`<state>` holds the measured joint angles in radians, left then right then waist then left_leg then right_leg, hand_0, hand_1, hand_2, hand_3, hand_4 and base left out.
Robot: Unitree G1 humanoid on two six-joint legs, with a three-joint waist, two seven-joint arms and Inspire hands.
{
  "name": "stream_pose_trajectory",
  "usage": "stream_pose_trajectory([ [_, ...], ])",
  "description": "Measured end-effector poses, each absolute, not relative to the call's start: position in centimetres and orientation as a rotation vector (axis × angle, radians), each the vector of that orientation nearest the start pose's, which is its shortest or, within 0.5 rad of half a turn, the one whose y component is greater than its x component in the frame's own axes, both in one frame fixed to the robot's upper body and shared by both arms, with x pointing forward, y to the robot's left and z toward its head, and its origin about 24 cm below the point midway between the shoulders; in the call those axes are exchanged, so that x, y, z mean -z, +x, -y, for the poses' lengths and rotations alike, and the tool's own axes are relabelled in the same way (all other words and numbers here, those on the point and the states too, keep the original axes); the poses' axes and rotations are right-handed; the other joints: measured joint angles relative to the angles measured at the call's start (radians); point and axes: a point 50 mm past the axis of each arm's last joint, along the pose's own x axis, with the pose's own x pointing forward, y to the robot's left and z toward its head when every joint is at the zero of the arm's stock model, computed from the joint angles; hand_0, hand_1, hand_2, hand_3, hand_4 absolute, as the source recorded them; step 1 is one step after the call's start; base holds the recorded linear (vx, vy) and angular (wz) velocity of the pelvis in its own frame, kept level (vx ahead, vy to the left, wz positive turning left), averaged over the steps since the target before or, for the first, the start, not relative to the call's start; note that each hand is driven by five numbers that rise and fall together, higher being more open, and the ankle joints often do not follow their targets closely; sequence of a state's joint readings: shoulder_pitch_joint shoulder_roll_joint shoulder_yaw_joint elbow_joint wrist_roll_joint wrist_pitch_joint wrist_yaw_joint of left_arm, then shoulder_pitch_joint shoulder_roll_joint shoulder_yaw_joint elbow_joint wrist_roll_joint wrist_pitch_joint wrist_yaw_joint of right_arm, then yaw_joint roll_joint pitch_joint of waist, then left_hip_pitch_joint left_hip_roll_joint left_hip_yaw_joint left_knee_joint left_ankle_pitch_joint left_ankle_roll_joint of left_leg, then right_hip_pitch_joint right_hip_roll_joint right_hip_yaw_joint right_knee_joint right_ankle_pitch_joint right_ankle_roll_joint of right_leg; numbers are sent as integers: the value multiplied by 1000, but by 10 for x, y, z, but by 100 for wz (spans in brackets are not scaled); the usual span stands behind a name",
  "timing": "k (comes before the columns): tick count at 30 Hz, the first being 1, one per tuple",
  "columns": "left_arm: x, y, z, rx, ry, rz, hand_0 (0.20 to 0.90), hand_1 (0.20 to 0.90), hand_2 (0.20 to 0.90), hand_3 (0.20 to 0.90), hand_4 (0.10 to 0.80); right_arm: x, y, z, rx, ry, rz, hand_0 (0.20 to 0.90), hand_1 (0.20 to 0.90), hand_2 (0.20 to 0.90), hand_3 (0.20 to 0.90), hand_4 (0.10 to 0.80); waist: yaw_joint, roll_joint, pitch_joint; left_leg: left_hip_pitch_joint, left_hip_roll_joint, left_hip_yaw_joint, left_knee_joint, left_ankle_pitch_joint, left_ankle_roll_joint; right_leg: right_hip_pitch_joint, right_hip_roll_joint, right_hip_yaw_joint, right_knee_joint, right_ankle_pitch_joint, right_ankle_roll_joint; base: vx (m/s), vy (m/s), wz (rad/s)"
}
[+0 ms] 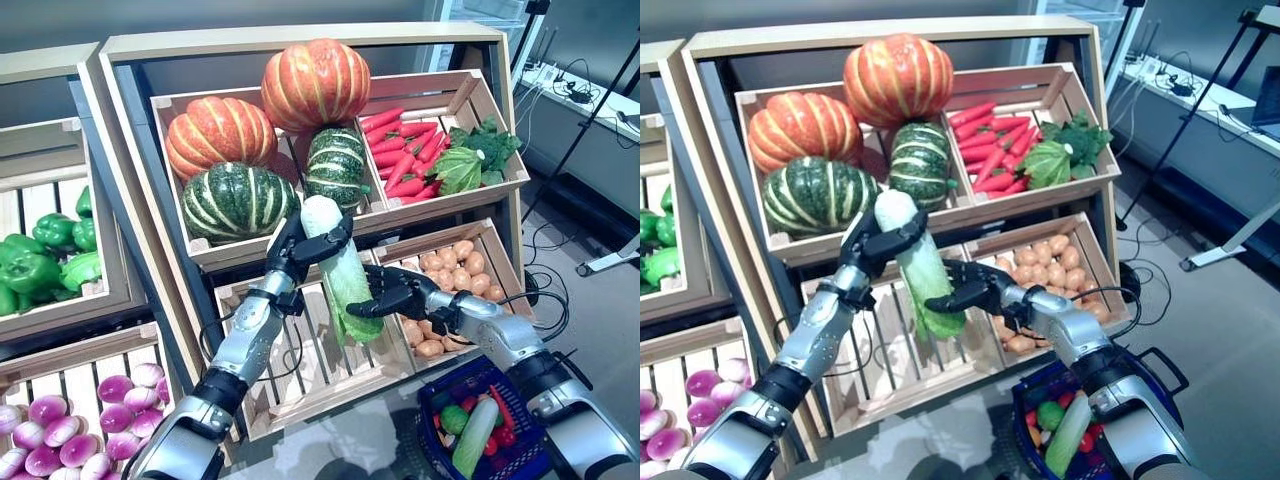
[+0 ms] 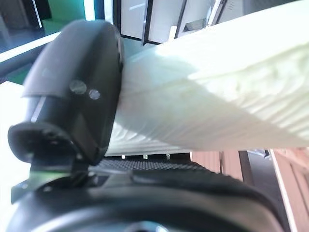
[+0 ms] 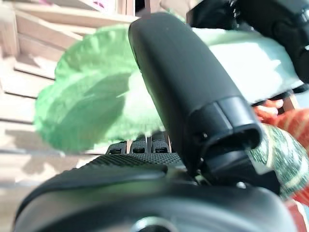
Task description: Put vegetables into the basket
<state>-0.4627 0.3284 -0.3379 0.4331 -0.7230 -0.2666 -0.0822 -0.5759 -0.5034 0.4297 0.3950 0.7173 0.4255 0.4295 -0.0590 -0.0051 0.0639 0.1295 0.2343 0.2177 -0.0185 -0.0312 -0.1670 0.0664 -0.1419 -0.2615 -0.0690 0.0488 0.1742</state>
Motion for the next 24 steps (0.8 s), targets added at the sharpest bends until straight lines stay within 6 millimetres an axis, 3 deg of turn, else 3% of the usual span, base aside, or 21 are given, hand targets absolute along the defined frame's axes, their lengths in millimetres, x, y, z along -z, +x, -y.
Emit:
stream_pose_trajectory([
  [7, -82, 328, -134, 393, -308, 132, 300, 300, 300, 300, 400, -73, 331, 155, -830, 47, -520, 900, 900, 900, 900, 800, 21, -2, -7, 4, -1, -24, -8, 9, -1, 25, 1, 1, -16, 0, 0, 38, -6, 11],
  [13, -78, 325, -126, 457, -319, 110, 300, 300, 300, 300, 400, -73, 335, 154, -867, 55, -560, 900, 900, 900, 900, 800, 32, -7, -29, 8, -4, -30, -28, 25, 0, 26, 1, 2, -16, 1, 2, 16, -2, 4],
  [14, -77, 324, -123, 472, -326, 104, 300, 300, 300, 300, 400, -71, 335, 155, -862, 90, -565, 627, 627, 627, 627, 618, 34, -8, -32, 8, -4, -32, -28, 26, 0, 27, 1, 3, -16, 1, 2, 19, -2, 3],
  [16, -75, 323, -121, 493, -333, 98, 300, 300, 300, 300, 400, -71, 336, 155, -857, 136, -568, 300, 300, 300, 300, 400, 34, -7, -35, 8, -4, -37, -28, 28, 0, 30, 1, 3, -17, 1, 2, 17, 5, 7],
  [24, -67, 320, -125, 476, -394, 51, 300, 300, 300, 300, 400, -65, 335, 145, -871, 171, -587, 300, 300, 300, 300, 400, 37, -4, -39, 3, -5, -51, -30, 37, 1, 34, 0, 4, -18, 1, 3, 13, 1, 4],
])
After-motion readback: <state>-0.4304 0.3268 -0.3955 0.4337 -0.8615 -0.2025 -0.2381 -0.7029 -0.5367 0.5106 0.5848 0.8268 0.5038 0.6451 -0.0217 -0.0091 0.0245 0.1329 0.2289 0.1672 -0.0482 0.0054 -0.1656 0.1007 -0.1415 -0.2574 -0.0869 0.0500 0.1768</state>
